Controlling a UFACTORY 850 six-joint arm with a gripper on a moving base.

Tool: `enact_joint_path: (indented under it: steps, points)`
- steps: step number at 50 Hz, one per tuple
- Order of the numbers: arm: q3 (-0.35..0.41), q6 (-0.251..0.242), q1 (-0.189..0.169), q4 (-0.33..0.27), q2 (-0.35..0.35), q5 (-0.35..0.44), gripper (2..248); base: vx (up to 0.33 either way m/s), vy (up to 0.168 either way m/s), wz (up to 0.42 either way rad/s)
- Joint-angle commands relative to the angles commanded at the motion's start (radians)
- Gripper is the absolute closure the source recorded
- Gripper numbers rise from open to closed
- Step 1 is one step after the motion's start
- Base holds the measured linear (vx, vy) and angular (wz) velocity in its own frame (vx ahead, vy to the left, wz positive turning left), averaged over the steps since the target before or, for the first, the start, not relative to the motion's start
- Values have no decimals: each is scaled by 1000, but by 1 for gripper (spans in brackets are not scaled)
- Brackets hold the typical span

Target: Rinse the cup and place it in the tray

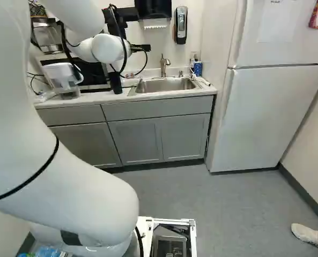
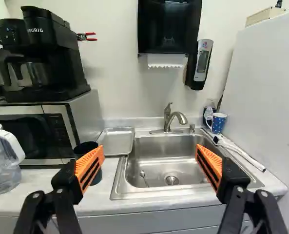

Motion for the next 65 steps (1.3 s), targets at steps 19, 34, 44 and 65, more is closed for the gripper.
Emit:
enact_joint_path:
  steps: [19, 34, 44, 65]
  points:
    - [0, 0, 0, 0, 0, 0, 3, 0, 0, 0]
    - [0, 0, 0, 0, 0, 0, 3, 0, 0, 0]
    - [0, 0, 0, 0, 0, 0, 3, 25, -13, 1]
    - [0, 0, 0, 0, 0, 0, 3, 25, 1, -1]
